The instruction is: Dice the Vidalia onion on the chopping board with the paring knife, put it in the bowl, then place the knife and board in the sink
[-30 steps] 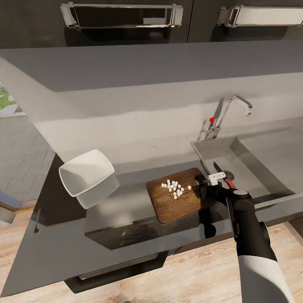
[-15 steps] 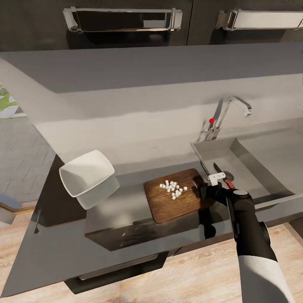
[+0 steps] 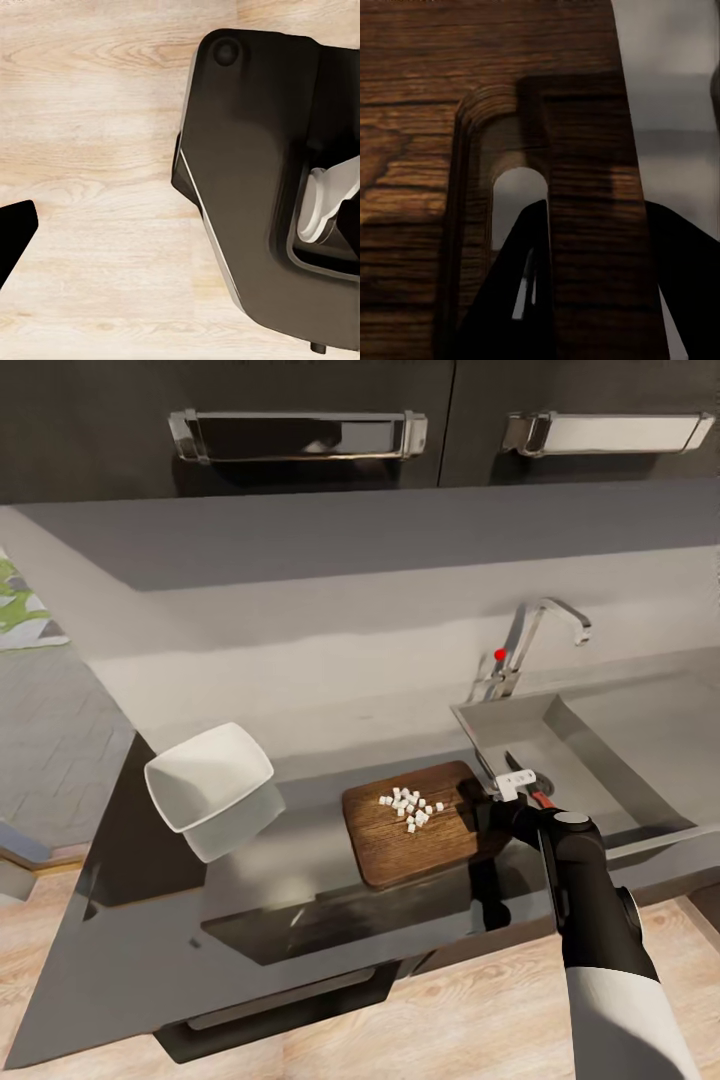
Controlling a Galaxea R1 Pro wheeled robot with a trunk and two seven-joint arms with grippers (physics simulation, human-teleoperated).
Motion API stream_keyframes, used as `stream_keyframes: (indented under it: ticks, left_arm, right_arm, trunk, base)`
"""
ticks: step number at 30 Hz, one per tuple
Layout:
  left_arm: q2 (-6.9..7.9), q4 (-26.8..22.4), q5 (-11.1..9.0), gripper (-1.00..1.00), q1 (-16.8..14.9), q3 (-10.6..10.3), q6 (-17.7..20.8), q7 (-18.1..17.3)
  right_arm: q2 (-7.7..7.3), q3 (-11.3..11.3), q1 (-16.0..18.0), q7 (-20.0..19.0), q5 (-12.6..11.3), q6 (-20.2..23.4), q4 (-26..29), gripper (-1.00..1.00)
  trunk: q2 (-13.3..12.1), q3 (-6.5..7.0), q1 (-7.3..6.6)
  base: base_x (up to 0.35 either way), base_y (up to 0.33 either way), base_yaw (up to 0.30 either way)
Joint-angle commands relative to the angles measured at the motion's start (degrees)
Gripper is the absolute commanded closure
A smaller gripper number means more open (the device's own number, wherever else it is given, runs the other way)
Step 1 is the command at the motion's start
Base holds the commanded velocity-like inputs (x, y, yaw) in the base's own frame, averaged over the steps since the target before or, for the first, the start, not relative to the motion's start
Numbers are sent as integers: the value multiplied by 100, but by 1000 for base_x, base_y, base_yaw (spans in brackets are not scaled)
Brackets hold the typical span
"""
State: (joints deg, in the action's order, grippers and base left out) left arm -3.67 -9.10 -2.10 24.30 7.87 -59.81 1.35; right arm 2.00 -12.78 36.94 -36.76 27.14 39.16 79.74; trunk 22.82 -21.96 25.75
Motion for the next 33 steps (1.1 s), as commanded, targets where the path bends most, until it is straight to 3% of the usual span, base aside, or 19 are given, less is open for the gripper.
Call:
stream_keyframes:
  ticks: [1, 33]
  left_arm:
    - [-2, -13, -18, -100, 5, -14, -4, 14]
    - [2, -13, -18, -100, 5, -14, -4, 14]
  right_arm:
    - [7, -14, 6, -55, 54, 13, 6, 100]
    - [11, -14, 6, -56, 54, 13, 6, 100]
  trunk:
    - [10, 1, 4]
    - [10, 287, 4]
  base:
    - [0, 0, 0]
    - [0, 48, 0]
